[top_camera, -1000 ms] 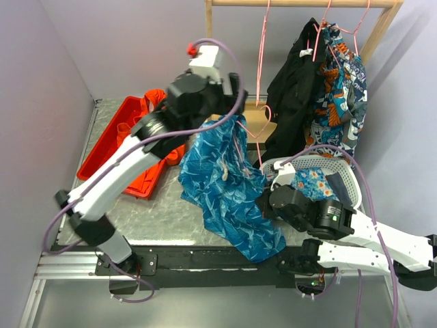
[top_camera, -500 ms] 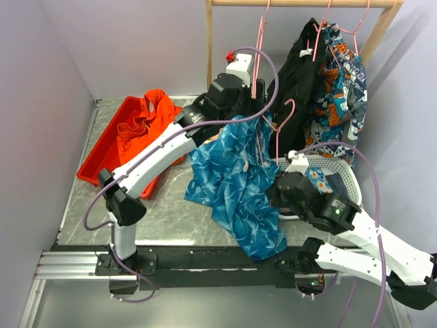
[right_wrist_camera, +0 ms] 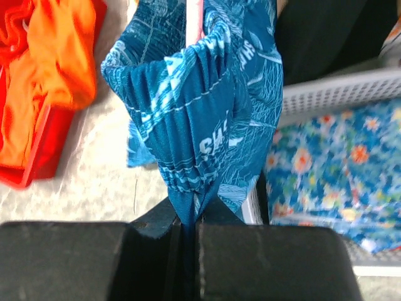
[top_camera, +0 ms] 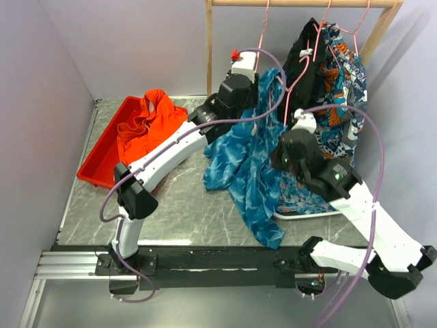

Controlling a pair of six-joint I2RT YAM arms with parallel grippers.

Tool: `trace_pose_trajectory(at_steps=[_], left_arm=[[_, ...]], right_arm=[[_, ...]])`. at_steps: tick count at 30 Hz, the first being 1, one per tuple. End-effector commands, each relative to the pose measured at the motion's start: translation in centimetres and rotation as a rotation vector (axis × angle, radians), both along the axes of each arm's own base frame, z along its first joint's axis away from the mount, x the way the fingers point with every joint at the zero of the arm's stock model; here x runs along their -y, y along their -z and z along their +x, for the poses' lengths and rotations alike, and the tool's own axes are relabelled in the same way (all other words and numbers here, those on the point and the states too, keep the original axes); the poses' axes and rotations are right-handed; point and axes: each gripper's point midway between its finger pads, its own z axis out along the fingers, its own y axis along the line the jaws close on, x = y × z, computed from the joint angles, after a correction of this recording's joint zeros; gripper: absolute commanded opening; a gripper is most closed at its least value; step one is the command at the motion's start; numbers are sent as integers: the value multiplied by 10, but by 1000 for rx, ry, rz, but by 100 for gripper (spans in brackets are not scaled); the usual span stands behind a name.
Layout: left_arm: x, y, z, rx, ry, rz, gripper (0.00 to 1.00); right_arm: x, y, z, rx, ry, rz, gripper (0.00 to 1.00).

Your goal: Place the shorts on the hanger

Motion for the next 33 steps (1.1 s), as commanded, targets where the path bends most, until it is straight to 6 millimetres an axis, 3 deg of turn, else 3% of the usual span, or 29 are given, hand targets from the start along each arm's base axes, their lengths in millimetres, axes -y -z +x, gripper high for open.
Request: trace_pose_trajectory(at_steps=[1, 2, 4, 5, 10, 11, 16, 17, 23, 33], left_arm=[[-18, -36, 8, 110, -97, -46, 40], [-21, -35, 9, 114, -106, -43, 31], [-25, -34, 10, 118, -131, -30, 23], [-27, -34, 11, 122, -142, -28, 15], [-42, -39, 13, 133, -215, -28, 1], [-44, -39, 13, 133, -223, -32, 1], [-55, -42, 12, 137, -266, -49, 1], [-56, -42, 13, 135, -264, -47, 1], [-62, -43, 11, 127, -263, -57, 1], [-72, -41, 9, 110, -244, -67, 1]], right_arm=[[9, -46, 28, 116, 47, -11, 0], [13, -58, 33, 136, 59, -1, 0], [14, -63, 41, 139, 59, -22, 0], [17, -78, 44, 165, 67, -14, 0], [21, -103, 64, 203, 75, -45, 0], [22, -116, 67, 227, 75, -39, 0], [27, -135, 91, 259, 90, -85, 0], [28, -148, 93, 286, 90, -75, 0], [27, -172, 123, 333, 76, -106, 0], [27, -158, 170, 295, 25, -159, 0]])
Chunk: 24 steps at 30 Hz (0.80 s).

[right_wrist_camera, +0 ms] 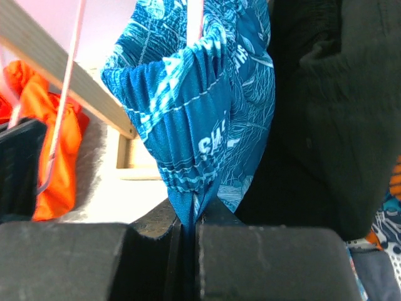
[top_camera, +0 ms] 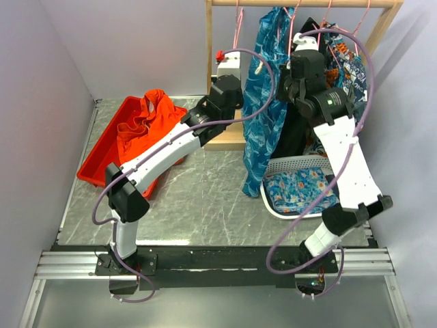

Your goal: Place the shorts on the hanger

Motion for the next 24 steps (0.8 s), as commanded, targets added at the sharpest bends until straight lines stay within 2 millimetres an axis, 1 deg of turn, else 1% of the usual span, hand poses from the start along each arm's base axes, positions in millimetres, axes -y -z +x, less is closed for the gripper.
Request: trace_pose_trajectory(at_steps=[1, 3, 6, 8, 11, 12, 15, 16, 18, 19, 21, 23, 24], left_arm=[[-13, -34, -9, 51, 4, -80, 1], [-15, -34, -8, 48, 3, -81, 1], [-18, -36, -9, 49, 6, -84, 1], [-17, -36, -10, 49, 13, -87, 1], [-16, -37, -11, 50, 24, -90, 3], [-15, -37, -12, 47, 28, -89, 4], [-14, -36, -12, 45, 41, -91, 6], [-12, -35, -12, 43, 45, -93, 7], [-12, -36, -13, 43, 51, -99, 9], [-11, -36, -13, 43, 53, -101, 9], [-11, -36, -13, 42, 56, -100, 11], [-12, -36, -14, 40, 56, -102, 14], [-11, -37, -14, 42, 59, -105, 15]], right_arm=[[2, -34, 19, 110, -33, 11, 0], [7, -31, 24, 106, -27, -4, 0], [8, -27, 32, 97, -33, 0, 0], [11, -28, 36, 95, -30, 13, 0], [12, -21, 43, 70, -29, 12, 0], [11, -14, 45, 48, -27, 14, 0], [8, -7, 46, 24, -35, 28, 0], [7, 0, 46, 9, -39, 29, 0], [6, 3, 44, 2, -37, 36, 0], [7, 9, 45, -13, -36, 35, 0], [7, 14, 41, -26, -33, 44, 0], [6, 17, 38, -30, -34, 53, 0], [7, 11, 35, -11, -35, 62, 0]])
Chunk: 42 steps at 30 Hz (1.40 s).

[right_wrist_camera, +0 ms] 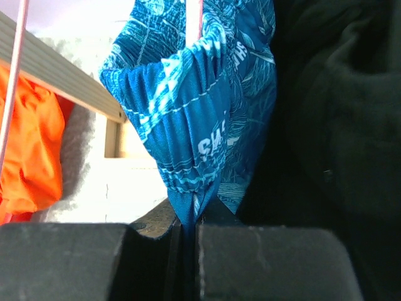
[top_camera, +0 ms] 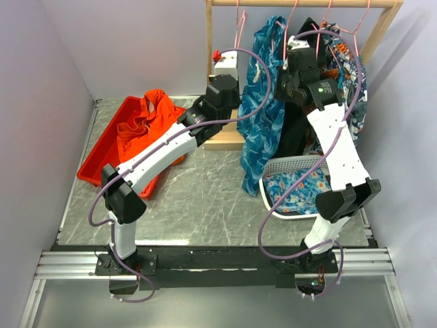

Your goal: Place the shorts on the hanger

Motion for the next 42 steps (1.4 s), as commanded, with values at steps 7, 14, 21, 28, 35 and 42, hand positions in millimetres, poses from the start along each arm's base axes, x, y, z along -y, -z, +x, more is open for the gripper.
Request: trace_pose_trajectory(at_steps=[7, 14, 21, 28, 35, 42], left_arm=[[-8, -41, -15, 53, 41, -85, 40], [-9, -52, -20, 63, 63, -102, 69], [-14, -64, -28, 72, 74, -126, 92], [-30, -81, -44, 86, 75, -153, 96], [-66, -84, -76, 43, 77, -213, 96], [-106, -5, -119, -115, 61, -279, 96]], right_arm=[[5, -31, -17, 110, 19, 75, 17], [2, -44, -36, 136, 5, 131, 54], [4, -45, -63, 145, 12, 170, 70], [13, -47, -98, 196, 47, 226, 81], [8, -36, -153, 239, 8, 279, 86], [-45, 41, -196, 166, -94, 357, 86]])
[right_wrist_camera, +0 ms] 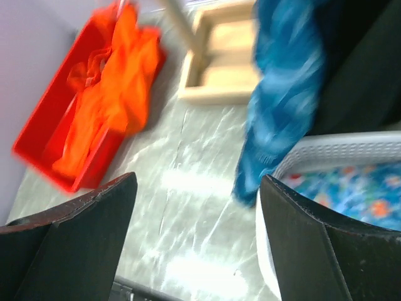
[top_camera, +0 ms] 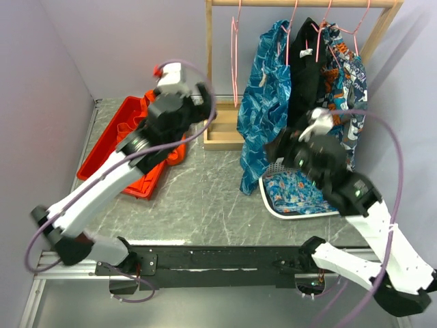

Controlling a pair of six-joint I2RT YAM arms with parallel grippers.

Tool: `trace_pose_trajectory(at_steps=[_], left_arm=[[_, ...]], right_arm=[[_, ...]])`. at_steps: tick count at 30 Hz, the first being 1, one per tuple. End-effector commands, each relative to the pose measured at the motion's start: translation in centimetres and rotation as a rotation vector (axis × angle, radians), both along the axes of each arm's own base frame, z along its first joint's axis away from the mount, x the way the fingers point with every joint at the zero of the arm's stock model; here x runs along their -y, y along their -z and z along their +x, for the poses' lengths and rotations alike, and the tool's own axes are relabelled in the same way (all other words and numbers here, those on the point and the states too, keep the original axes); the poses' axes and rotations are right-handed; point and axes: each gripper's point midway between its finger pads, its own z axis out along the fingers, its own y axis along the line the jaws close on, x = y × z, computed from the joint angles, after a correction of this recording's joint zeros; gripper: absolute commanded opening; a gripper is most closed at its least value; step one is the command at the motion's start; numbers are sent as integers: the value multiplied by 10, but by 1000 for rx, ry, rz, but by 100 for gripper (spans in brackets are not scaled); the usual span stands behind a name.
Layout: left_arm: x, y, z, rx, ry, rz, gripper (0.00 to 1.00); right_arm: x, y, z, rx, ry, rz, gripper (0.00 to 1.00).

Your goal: Place the shorts on the hanger

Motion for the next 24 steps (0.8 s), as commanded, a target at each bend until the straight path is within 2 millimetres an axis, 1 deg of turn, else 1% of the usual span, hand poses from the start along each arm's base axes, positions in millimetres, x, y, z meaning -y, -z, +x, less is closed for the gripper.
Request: trace_pose_trajectory(at_steps=[1, 2, 3, 4, 5, 6, 7, 8, 9, 10, 11, 12, 13, 15, 19, 22, 24], left_arm=[[-26, 34, -34, -91, 7, -107, 96], [-29, 44, -39, -112, 12, -110, 97], [-29, 75, -45, -172, 19, -101, 97], [-35, 82, -55, -185, 26, -115, 96], [-37, 95, -59, -209, 29, -112, 96], [-38, 131, -66, -272, 35, -89, 96], [-44, 138, -73, -280, 32, -104, 97], [-48, 151, -77, -302, 20, -109, 96], [-54, 182, -83, -349, 3, -92, 96], [-59, 185, -88, -340, 8, -102, 96], [-62, 193, -92, -345, 6, -101, 96], [-67, 214, -96, -372, -11, -95, 96], [-70, 213, -100, -361, -4, -113, 96], [-72, 225, -103, -370, -5, -117, 96], [-71, 235, -104, -399, -13, -115, 97], [-71, 237, -102, -404, -23, -106, 97], [-74, 234, -100, -400, -49, -118, 97]], right_arm=[[-27, 28, -11, 1, -1, 101, 86], [-40, 34, -22, 1, -42, 110, 86], [-48, 54, -25, -23, -55, 101, 86], [-56, 63, -31, -40, -72, 117, 86], [-68, 85, -40, -66, -108, 93, 87], [-78, 90, -43, -65, -127, 107, 87], [-84, 99, -45, -76, -136, 109, 87], [-91, 109, -46, -86, -148, 99, 88], [-97, 122, -47, -94, -159, 97, 88], [-100, 128, -47, -99, -165, 104, 88], [-101, 139, -48, -108, -171, 98, 89], [-105, 137, -46, -94, -175, 117, 89], [-105, 138, -46, -92, -179, 121, 90], [-107, 141, -45, -95, -180, 109, 91], [-110, 145, -43, -108, -182, 82, 92], [-111, 144, -43, -104, -185, 91, 93], [-113, 145, -44, -106, -190, 95, 94]])
